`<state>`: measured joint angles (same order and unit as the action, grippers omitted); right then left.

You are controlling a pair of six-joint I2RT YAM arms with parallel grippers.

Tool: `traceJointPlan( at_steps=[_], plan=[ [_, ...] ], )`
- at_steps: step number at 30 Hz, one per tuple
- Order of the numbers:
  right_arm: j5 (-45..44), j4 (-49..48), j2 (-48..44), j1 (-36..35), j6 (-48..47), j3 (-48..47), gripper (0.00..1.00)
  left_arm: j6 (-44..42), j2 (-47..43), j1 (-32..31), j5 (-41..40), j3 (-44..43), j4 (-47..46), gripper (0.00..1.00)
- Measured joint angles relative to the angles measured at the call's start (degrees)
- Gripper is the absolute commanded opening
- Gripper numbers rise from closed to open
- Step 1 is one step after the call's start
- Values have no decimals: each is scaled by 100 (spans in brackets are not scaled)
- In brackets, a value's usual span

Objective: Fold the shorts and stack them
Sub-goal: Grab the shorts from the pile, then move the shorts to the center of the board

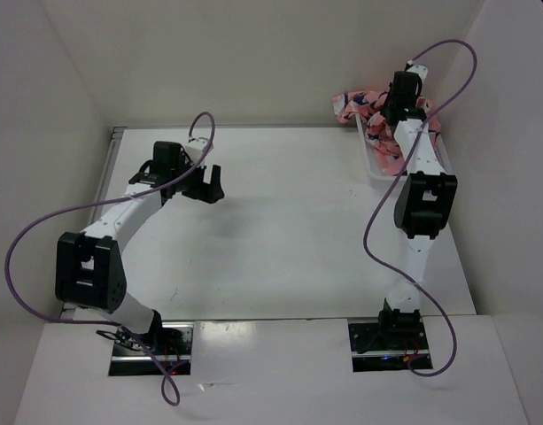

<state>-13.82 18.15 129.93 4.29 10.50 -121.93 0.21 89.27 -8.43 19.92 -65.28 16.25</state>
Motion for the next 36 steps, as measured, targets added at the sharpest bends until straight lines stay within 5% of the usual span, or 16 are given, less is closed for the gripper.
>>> traceJointPlan(
  at_steps=[5,14,22,25,28,29,30,36],
  plan=[
    [-745,-2,-1335,-382,-133,369,0,2,-713,0,-278,212,-289,100],
    [-1384,-876,-3622,-2096,-1305,699,0,0,-2352,0,-494,1001,-546,100],
    [188,-756,-3801,-2743,-815,-664,1,0,-3163,415,-369,1274,-549,100],
    [516,-737,-3849,-2712,-256,-472,18,0,-3366,654,-330,1276,-551,100],
    [723,-715,-3777,-2715,188,72,67,0,-3429,861,-267,1276,-551,100],
    [772,-678,-3648,-2715,273,262,91,0,-3429,916,-243,1276,-551,100],
    [824,-632,-3475,-2712,348,352,99,0,-3423,960,-212,1279,-538,100],
    [1084,96,-2061,-2712,-232,603,99,-2,-3230,1058,122,1250,-166,100]
  ],
)
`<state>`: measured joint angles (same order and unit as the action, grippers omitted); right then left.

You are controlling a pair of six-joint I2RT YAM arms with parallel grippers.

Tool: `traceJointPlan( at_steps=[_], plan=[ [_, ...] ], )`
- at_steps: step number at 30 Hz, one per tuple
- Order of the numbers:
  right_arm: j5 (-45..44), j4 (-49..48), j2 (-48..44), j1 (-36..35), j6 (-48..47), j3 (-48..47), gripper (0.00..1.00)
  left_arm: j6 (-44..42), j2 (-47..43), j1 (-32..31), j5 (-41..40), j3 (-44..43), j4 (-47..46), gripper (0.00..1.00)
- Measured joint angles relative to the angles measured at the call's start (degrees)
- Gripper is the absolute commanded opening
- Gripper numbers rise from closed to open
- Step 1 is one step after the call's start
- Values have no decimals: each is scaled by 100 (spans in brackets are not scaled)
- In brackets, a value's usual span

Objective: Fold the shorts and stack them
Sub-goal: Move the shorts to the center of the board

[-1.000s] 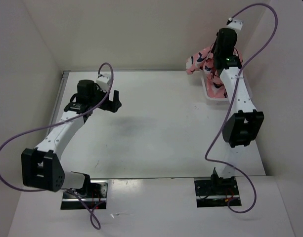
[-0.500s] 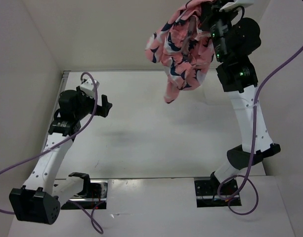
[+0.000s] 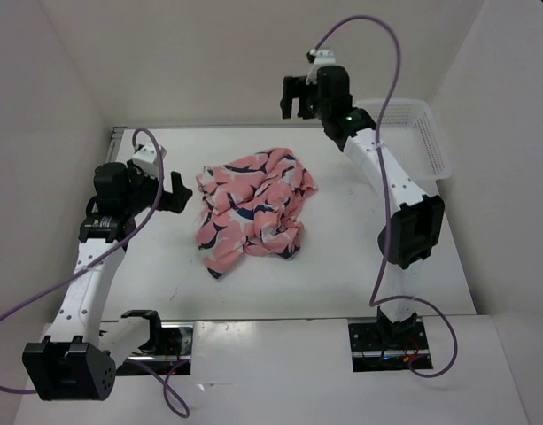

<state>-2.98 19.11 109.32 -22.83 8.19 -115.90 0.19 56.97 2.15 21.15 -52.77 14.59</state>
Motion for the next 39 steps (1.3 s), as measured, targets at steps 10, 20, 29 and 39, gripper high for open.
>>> traceJointPlan(
  at_steps=[10,20,29,39],
  plan=[
    [1394,846,-1593,284,-1408,3458,62,2,452,-581,715,140,1860,100],
    [2439,710,-1965,407,-1058,5713,72,0,870,-1746,188,970,2103,100],
    [2879,61,-1228,396,-273,5613,72,4,1425,-2428,-758,1370,942,100],
    [3220,-391,-581,350,975,5584,54,0,1742,-2518,-935,1633,260,13]
  ],
)
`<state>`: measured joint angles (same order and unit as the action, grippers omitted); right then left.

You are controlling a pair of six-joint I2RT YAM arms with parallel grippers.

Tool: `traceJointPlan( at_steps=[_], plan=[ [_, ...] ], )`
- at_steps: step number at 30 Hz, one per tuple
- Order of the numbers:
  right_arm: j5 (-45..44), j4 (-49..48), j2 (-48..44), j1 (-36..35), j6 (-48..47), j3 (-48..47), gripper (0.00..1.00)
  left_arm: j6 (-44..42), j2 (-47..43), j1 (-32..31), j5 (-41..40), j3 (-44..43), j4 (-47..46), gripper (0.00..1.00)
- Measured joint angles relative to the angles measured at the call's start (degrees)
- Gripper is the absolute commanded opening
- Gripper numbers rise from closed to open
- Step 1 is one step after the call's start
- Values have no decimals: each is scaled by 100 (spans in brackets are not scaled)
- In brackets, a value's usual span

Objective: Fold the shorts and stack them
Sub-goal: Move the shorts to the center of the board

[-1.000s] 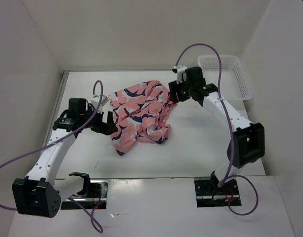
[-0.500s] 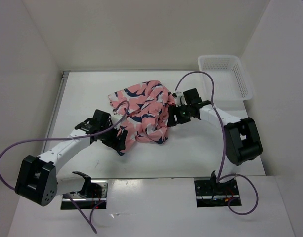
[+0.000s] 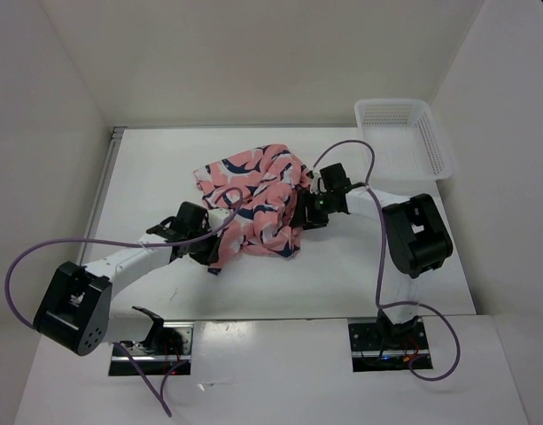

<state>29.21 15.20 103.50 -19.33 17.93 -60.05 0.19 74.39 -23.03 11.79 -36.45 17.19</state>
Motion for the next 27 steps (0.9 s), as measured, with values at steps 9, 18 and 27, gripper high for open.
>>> traceJointPlan(
  at_steps=[9,18,27],
  plan=[
    [175,-61,175,-181,168,-109,0,2,0,48,-247,9,-109,0],
    [-1021,208,-332,219,-1963,-1296,0,7,-101,2540,-815,-1523,-160,0],
    [-1379,728,-1652,407,-3174,-997,0,7,-407,2511,-525,-1620,457,6]
  ],
)
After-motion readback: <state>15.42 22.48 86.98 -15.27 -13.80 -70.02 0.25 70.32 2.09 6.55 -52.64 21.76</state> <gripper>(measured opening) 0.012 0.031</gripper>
